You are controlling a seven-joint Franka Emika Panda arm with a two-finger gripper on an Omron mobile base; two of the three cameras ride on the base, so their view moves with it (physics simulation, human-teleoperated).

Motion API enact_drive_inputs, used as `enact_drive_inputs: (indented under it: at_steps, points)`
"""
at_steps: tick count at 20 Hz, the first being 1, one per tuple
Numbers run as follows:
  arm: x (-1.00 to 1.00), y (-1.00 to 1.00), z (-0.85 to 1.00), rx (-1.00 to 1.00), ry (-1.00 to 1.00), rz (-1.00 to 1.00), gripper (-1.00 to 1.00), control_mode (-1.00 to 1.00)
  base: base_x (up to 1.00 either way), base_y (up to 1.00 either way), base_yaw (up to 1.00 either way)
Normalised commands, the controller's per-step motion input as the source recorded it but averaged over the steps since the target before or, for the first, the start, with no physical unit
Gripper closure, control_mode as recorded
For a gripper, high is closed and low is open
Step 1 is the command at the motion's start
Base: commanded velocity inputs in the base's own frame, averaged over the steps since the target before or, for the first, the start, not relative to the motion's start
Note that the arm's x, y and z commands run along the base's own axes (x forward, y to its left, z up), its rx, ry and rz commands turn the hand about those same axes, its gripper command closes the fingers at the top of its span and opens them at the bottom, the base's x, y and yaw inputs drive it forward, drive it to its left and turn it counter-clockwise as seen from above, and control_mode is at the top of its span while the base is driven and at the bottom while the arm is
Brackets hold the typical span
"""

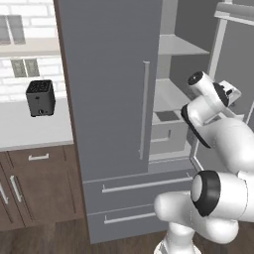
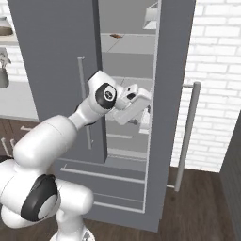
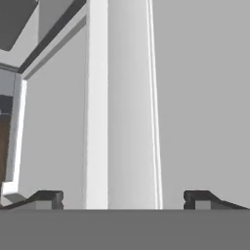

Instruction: Take the strawberry from the fridge and place it on top of the pancake, located on the dining counter.

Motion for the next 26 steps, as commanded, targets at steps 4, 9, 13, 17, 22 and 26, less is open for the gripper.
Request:
enact_drive_inputs:
  at_steps: [4, 9, 13, 17, 22, 26]
  points:
    - [0.0, 0.05, 0.0, 0.0, 0.0, 0.0, -1.0, -1.0, 0.0, 0.0, 0.0]
    - [-0.04, 0.62, 0.0, 0.0, 0.0, 0.0, -1.0, -1.0, 0.0, 0.0, 0.0]
    - [-0.01, 1.0, 0.0, 0.12, 0.0, 0.04, -1.0, -1.0, 0.0, 0.0, 0.0]
    - [0.0, 0.89, -0.01, 0.43, -0.09, 0.03, -1.0, -1.0, 0.0, 0.0, 0.0]
    - [0.05, 0.84, 0.0, 0.62, -0.31, 0.0, -1.0, -1.0, 0.0, 0.0, 0.0]
    - [0.06, 1.0, 0.16, 0.31, -0.56, -0.1, -1.0, -1.0, 0.0, 0.0, 0.0]
